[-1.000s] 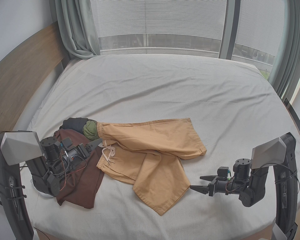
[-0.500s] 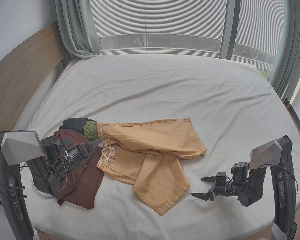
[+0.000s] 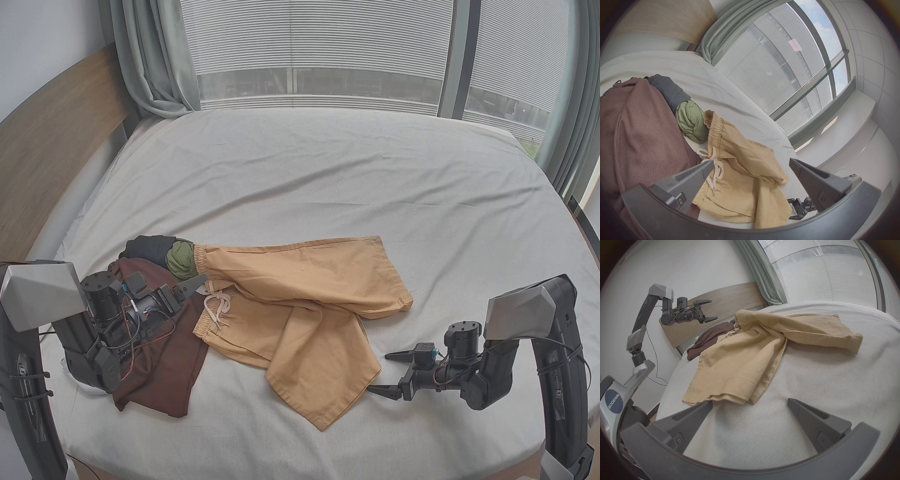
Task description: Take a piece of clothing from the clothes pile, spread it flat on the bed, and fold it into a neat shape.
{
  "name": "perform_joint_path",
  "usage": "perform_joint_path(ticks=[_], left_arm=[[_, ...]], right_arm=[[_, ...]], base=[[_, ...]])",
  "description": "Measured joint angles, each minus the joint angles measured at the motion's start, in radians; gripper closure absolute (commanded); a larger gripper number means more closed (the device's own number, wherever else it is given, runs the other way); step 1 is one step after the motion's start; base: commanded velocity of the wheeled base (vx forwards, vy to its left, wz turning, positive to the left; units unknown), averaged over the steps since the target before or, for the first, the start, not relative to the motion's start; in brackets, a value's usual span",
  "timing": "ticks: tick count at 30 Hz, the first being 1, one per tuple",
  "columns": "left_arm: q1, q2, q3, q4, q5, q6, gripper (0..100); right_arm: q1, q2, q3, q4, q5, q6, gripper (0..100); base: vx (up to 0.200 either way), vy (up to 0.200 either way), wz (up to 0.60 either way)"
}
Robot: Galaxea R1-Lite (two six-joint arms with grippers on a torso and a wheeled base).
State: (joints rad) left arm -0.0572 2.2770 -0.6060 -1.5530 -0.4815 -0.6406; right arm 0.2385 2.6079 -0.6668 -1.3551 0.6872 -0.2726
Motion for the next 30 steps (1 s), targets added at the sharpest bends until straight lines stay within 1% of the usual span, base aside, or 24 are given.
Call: perform_joint_path(ticks=[3,9,13,17,18,24,30], left_arm=[[-0.002,-0.004,0.0,0.0,0.0,0.0,0],[-0.003,-0.011,0.002,0.0,0.001,0.0,0],[-0.003,-0.015,0.002,0.0,0.001,0.0,0],[-0.005,-0.016,0.001,0.0,0.001,0.0,0],[-0.005,-0.016,0.001,0.0,0.001,0.0,0],[-0.006,-0.017,0.0,0.0,0.001,0.0,0],[-0.007,-0.017,0.0,0.0,0.001,0.0,0]], right_arm=[[0.011,0.0,-0.031,0.032,-0.025,0.0,0],[0.019,0.001,-0.099,0.053,-0.082,0.015,0],[0.021,-0.002,-0.118,0.062,-0.093,0.039,0],[0.02,-0.006,-0.123,0.08,-0.096,0.041,0],[0.02,-0.006,-0.123,0.08,-0.096,0.041,100],[0.016,-0.001,-0.119,0.08,-0.116,0.04,100],[0.005,-0.001,-0.101,0.082,-0.117,0.032,100]], base=[[0.0,0.0,0.0],[0.0,0.0,0.0],[0.0,0.0,0.0],[0.0,0.0,0.0],[0.0,0.0,0.0],[0.0,0.0,0.0],[0.0,0.0,0.0]])
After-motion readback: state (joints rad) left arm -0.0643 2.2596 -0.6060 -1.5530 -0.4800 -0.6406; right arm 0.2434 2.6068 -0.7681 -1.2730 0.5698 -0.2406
